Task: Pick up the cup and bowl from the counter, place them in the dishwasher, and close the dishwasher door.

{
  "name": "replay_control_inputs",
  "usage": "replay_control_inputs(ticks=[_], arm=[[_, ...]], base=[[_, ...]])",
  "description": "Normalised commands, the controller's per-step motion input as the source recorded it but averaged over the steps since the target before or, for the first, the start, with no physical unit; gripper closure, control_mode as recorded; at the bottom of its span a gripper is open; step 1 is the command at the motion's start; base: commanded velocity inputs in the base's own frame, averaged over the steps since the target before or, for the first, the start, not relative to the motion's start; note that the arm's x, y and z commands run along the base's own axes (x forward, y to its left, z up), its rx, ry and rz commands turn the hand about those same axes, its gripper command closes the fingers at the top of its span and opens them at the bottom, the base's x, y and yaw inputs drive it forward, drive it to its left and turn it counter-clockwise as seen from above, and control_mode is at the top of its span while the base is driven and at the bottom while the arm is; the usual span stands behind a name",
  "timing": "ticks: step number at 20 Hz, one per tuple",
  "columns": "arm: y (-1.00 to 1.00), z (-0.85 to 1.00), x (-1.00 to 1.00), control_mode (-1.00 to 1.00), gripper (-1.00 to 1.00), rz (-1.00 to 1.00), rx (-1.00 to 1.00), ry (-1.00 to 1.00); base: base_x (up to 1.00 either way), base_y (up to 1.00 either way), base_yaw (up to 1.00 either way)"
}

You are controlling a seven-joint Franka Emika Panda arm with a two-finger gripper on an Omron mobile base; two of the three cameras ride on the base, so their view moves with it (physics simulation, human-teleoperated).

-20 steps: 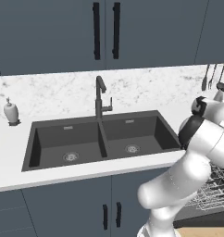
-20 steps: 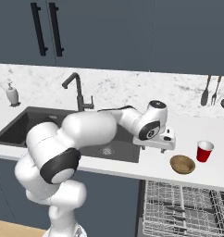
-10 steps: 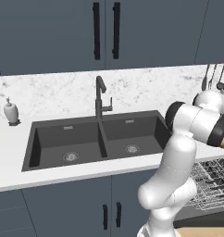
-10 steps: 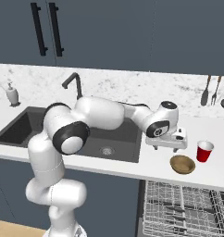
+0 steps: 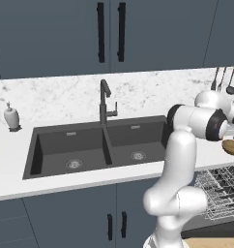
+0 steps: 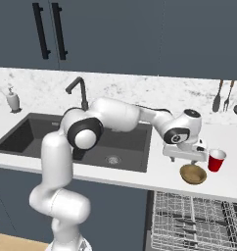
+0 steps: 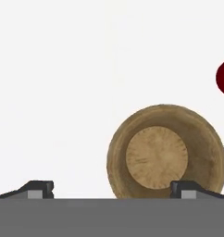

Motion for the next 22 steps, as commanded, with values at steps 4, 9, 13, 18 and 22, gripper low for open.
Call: replay_control_inputs(ticks=[4, 9, 13, 18, 22], arm=[[0.00, -0.26, 0.00, -1.00, -1.00, 0.00, 0.00, 0.02], [0.00, -0.31, 0.00, -1.00, -1.00, 0.00, 0.00, 0.06], [0.00, -0.32, 0.00, -1.00, -1.00, 0.00, 0.00, 0.05], [0.00, -0.42, 0.00, -1.00, -1.00, 0.00, 0.00, 0.00], [0.00, -0.43, 0.00, -1.00, -1.00, 0.00, 0.00, 0.00]], base=[[0.00, 0.00, 0.00], [0.00, 0.00, 0.00], [0.00, 0.00, 0.00], [0.00, 0.00, 0.00], [0.00, 0.00, 0.00]])
